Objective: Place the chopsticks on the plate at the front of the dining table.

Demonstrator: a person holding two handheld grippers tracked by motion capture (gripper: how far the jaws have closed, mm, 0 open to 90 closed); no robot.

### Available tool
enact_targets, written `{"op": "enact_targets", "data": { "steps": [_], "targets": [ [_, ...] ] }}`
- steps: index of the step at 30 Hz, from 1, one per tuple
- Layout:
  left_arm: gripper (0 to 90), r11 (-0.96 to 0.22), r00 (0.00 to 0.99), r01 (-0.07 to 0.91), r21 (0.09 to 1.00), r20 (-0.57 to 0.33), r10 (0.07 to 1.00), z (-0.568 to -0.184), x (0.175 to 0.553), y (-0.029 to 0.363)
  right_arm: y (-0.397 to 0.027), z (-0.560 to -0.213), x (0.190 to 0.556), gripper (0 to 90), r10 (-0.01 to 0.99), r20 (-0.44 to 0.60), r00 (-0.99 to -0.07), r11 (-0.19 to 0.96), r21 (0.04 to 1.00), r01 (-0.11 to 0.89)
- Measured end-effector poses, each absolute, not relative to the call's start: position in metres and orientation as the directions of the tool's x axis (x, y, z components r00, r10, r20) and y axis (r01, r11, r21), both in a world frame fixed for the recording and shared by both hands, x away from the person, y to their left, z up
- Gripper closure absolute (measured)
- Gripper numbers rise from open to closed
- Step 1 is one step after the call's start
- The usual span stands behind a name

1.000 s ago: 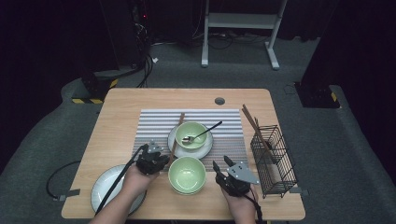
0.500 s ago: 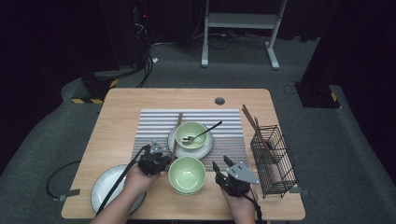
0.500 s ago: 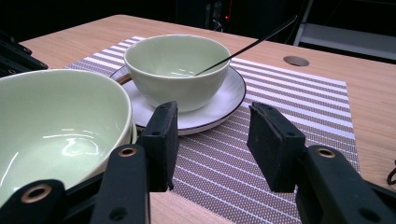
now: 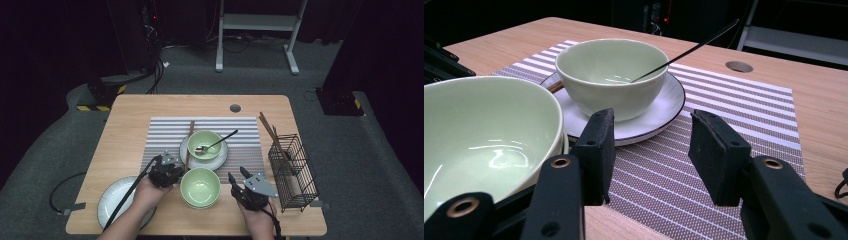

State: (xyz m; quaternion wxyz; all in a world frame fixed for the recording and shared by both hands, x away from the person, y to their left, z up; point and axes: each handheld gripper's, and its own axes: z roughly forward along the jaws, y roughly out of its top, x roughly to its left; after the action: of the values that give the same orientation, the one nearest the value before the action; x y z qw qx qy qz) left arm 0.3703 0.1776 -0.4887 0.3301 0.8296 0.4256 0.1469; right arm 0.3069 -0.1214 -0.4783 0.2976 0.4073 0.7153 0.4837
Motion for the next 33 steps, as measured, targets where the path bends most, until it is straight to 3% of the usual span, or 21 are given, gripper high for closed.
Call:
{"op": "enact_targets", "data": {
  "steps": [24,33],
  "targets": [
    [80.3,-0.422,0.599,0.608,0.673,-0.040,0.799,-0.4876,0.3702,0.1767,-0.1228,-0.4777,0.3059,52.7,0.873,-0.028,-0.487,0.195,0.935,0.297],
    [74.5,-0.397,0.586,0.607,0.688,-0.050,0.809,-0.4802,0.3694,0.1858,-0.1234,-0.4791,0.3058,52.8,0.878,-0.031,-0.478,0.197,0.933,0.302]
  ]
}}
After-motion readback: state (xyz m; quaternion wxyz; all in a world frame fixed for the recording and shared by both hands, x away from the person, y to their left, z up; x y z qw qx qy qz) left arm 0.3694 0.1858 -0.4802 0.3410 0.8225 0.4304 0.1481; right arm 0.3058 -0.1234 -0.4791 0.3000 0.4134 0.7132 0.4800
